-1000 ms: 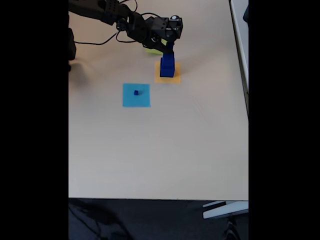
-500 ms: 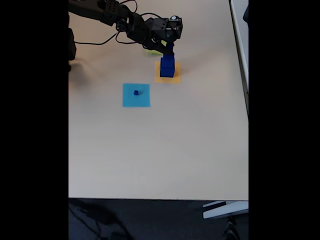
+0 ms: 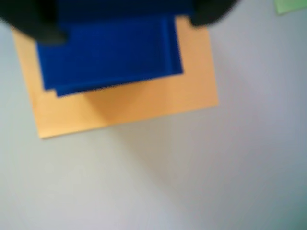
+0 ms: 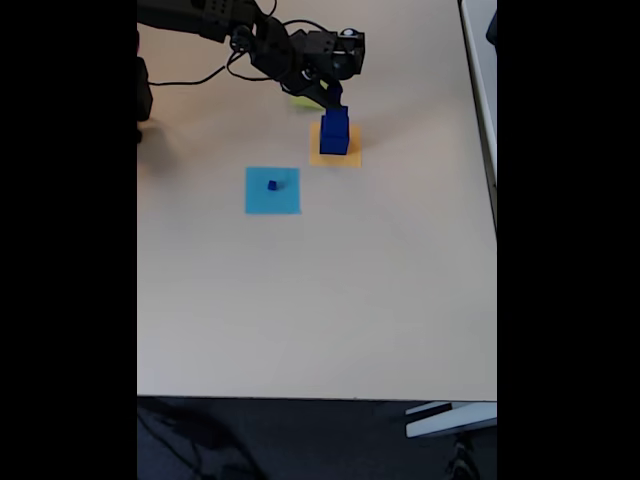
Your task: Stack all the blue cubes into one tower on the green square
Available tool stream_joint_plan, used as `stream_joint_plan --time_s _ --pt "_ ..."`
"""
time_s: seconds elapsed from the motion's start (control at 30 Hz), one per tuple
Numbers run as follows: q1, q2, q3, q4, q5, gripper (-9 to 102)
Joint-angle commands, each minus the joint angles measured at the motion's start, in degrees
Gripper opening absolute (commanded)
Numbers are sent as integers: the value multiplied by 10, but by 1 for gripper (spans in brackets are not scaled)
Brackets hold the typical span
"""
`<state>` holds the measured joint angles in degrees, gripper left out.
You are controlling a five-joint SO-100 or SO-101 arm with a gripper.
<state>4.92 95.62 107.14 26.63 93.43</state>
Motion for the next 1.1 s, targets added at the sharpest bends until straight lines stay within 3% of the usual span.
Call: stream_joint_plan --time_s 0.0,0.3,0.47,1.07 --pt "-7 54 -70 34 7 2" --pt "-77 20 -109 79 111 2" --pt "-105 -14 -129 65 83 1" --pt "-190 -139 -56 -103 83 1"
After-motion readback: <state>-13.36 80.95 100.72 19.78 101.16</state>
